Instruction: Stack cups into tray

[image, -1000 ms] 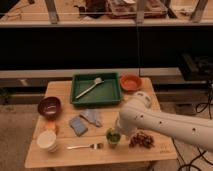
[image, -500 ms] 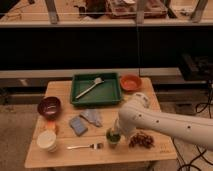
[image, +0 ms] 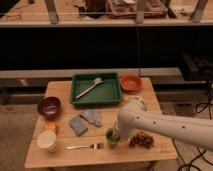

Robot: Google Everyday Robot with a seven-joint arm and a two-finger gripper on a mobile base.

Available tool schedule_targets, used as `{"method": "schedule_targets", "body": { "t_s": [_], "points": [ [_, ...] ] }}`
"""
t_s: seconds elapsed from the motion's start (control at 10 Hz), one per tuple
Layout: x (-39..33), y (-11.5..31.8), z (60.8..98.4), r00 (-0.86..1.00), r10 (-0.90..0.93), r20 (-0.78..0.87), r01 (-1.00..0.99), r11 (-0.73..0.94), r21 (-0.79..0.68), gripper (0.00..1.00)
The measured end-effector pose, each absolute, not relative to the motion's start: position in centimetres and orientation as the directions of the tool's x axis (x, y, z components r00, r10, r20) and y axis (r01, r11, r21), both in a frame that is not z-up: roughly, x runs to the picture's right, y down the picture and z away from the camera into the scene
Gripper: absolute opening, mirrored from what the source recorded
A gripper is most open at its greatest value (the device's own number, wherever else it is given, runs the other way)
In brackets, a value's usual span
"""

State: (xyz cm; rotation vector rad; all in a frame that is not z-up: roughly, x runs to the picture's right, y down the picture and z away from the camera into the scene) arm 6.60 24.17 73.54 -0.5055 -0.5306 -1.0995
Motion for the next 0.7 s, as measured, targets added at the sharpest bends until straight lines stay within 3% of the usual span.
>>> {"method": "schedule_targets", "body": {
  "t_s": [0.1, 0.7],
  "points": [
    [6.3, 23.5, 72.8, 0.354, -0.698, 0.623, 0.923, 0.368, -0.113, 0.11],
    [3.4, 17.2, 69.5, 0.321, -0.741, 0.59, 0.918, 0.397, -0.001, 0.11]
  ]
}}
